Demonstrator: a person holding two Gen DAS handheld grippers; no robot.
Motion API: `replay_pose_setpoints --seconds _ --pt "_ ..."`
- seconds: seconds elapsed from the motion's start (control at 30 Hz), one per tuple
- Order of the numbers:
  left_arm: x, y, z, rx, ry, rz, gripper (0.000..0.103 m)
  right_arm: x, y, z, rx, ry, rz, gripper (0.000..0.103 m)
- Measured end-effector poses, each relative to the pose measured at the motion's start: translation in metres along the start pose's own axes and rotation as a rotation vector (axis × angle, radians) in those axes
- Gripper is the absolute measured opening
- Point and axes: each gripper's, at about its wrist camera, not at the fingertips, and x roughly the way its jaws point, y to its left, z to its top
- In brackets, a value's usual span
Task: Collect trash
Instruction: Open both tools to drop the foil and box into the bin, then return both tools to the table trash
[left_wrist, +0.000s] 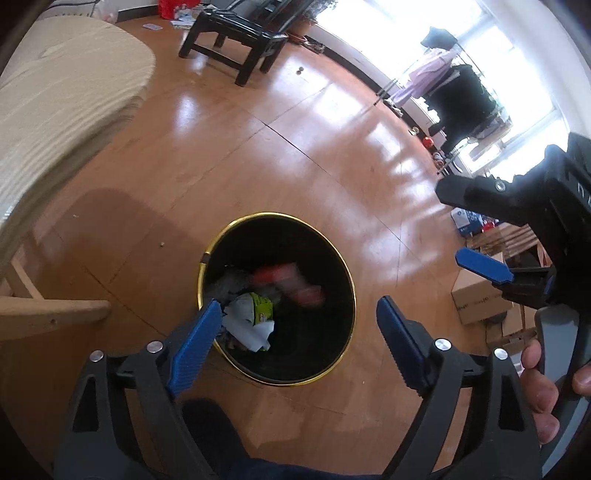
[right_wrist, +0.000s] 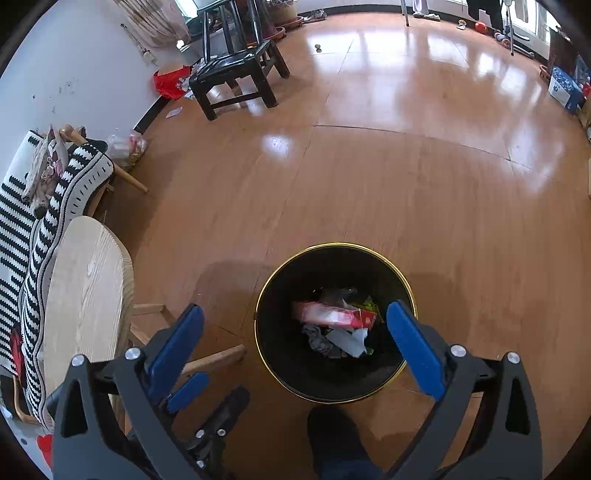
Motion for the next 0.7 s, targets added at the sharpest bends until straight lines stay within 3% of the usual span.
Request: replay_pose_setpoints --seconds 0.23,0.37,0.6,0.7 --pt "-0.028 0.003 0.004 0.03 -0.039 0.078 0.092 -0.006 0.01 -0.001 -0.027 -0.018 0.016 0.096" --pt "-0.063 0.002 0.004 0.061 -0.08 0.11 0.093 -0.023 0.034 -0.004 -0.071 -0.072 0.049 0.096" --pt "-0.171 0.037 -0.004 0.011 -0.207 0.2 0.093 -0.056 0.116 -0.023 -0.233 -0.156 0.153 0.096" --pt "-0.235 0.068 -0.021 -0.015 -0.274 0.309 0.093 -0.059 0.166 -0.042 -0.338 -0.147 0.208 0.096"
